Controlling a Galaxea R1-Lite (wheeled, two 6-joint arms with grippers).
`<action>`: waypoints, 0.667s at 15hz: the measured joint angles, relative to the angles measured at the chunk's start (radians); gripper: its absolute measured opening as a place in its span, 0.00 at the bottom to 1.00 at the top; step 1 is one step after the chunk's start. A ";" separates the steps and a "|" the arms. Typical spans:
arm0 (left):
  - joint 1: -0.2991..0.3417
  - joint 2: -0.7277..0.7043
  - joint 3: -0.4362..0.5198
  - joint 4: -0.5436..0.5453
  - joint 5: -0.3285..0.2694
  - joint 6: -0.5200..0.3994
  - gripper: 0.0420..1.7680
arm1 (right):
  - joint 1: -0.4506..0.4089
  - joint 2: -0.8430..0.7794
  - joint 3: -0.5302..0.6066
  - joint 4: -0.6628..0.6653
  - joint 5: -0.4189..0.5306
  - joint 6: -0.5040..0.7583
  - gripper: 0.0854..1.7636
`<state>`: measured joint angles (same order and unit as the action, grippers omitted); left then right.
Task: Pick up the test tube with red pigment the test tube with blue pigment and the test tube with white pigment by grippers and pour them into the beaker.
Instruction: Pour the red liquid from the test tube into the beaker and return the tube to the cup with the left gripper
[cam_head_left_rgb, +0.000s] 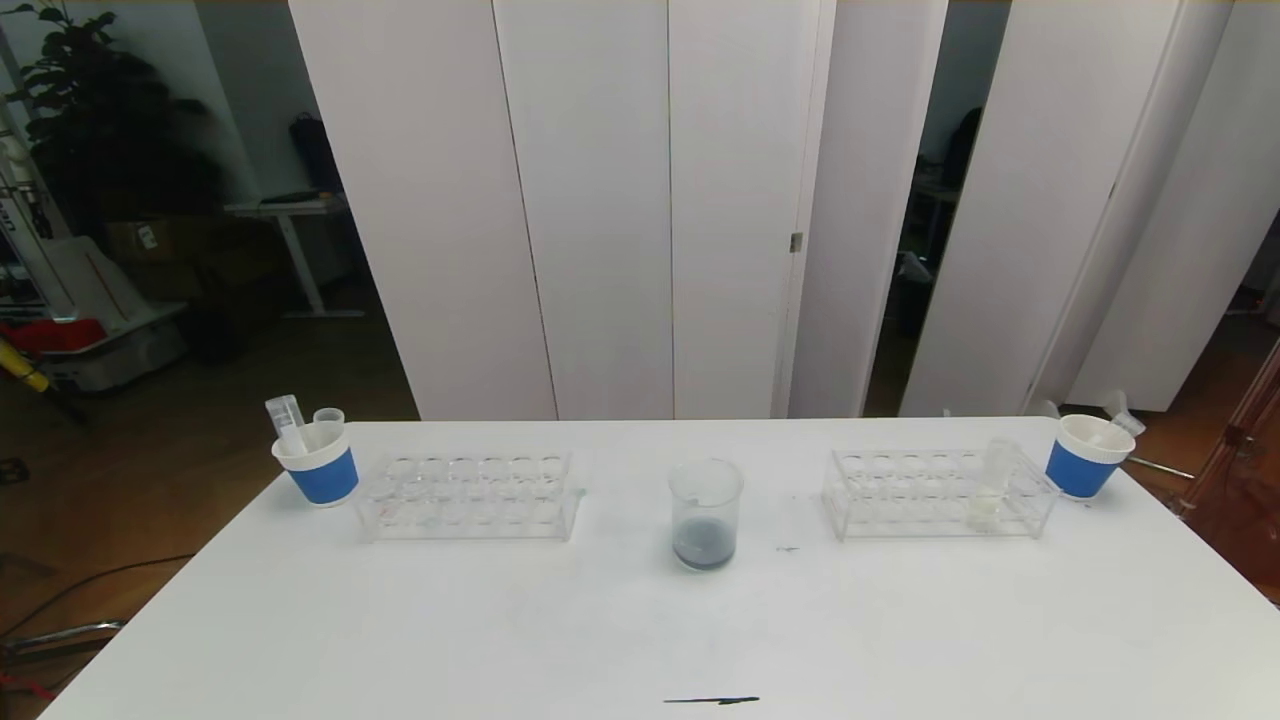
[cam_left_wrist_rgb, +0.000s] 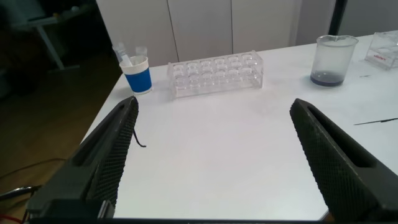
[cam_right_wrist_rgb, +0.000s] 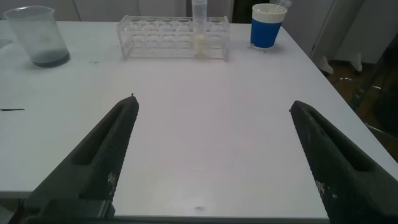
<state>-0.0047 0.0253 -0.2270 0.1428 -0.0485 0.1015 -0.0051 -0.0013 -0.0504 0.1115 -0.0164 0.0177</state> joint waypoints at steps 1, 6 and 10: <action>0.000 -0.011 0.045 -0.029 0.001 -0.009 0.99 | 0.000 0.000 0.000 0.000 0.000 0.000 0.99; 0.000 -0.027 0.218 -0.143 0.012 -0.022 0.99 | 0.000 0.000 0.000 -0.001 0.000 0.000 0.99; 0.000 -0.029 0.226 -0.143 0.023 -0.032 0.99 | 0.000 0.000 0.000 -0.001 0.000 0.000 0.99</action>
<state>-0.0043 -0.0032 -0.0009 0.0000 -0.0260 0.0696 -0.0051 -0.0013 -0.0504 0.1106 -0.0168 0.0177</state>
